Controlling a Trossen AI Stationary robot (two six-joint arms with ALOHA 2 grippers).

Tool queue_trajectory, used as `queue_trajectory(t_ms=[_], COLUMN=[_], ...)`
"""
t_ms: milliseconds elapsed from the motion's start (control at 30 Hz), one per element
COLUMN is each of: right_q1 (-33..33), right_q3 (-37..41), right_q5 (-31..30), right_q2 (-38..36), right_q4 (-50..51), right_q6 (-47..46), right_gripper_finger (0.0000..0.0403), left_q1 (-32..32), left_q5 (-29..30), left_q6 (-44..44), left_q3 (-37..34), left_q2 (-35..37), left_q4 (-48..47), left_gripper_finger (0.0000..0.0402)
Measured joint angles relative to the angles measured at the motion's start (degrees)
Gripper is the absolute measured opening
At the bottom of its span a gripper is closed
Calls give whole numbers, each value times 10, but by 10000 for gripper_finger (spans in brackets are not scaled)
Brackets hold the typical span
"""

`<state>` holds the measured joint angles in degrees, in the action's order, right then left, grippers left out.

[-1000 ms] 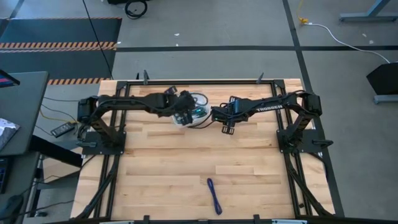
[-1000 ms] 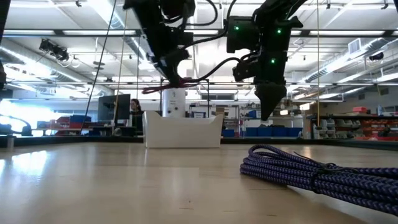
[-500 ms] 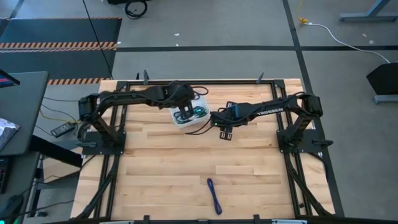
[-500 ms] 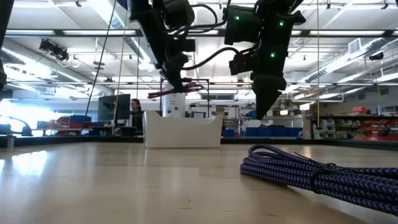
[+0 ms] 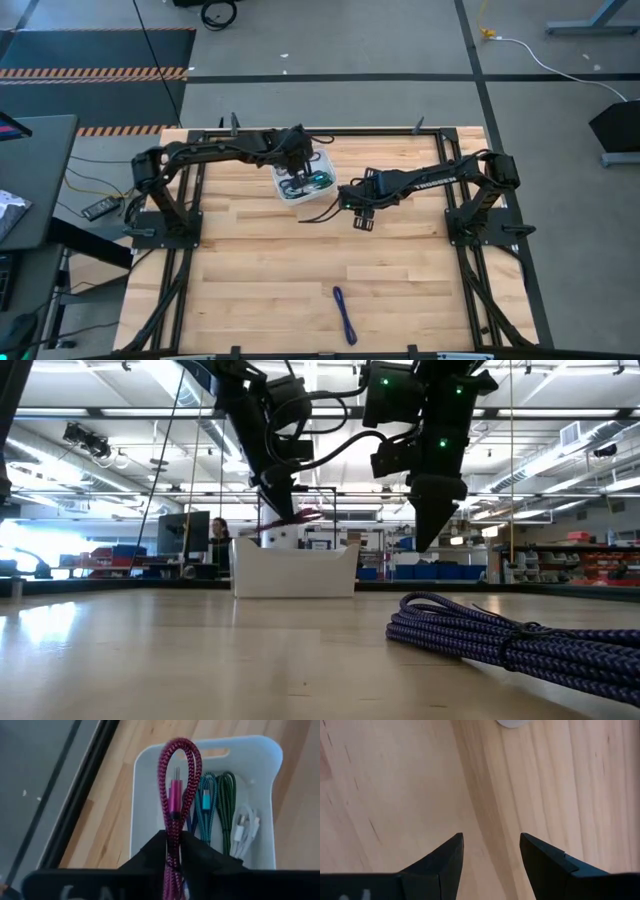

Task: Pick and place USB-C Cables
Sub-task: Put the pink charger cable into the white bin, then put the purple charger cable into the white bin

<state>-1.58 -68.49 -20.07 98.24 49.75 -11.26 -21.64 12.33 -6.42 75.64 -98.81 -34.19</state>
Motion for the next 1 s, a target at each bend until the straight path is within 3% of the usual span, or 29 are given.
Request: queue_trajectory(t_ms=[233, 400, 667, 833, 1000], right_q1=[0, 0, 1, 3, 19], right_q3=[0, 0, 0, 0, 0], right_q5=[4, 13, 50, 92, 93], right_q2=[0, 0, 0, 0, 0], right_q4=[0, 0, 5, 9, 9], right_q6=[-21, -31, -41, -51, -48], right_gripper_finger=[201, 201, 201, 201, 201], left_q1=[-3, -2, 20, 65, 121], left_q5=[-9, -9, -8, -6, 0], left_q6=[-3, -4, 0, 2, 27], left_q3=[0, 0, 22, 40, 44], left_q2=[-6, -6, 16, 47, 89], left_q4=[1, 0, -5, -13, -17], left_gripper_finger=[144, 175, 179, 174, 174])
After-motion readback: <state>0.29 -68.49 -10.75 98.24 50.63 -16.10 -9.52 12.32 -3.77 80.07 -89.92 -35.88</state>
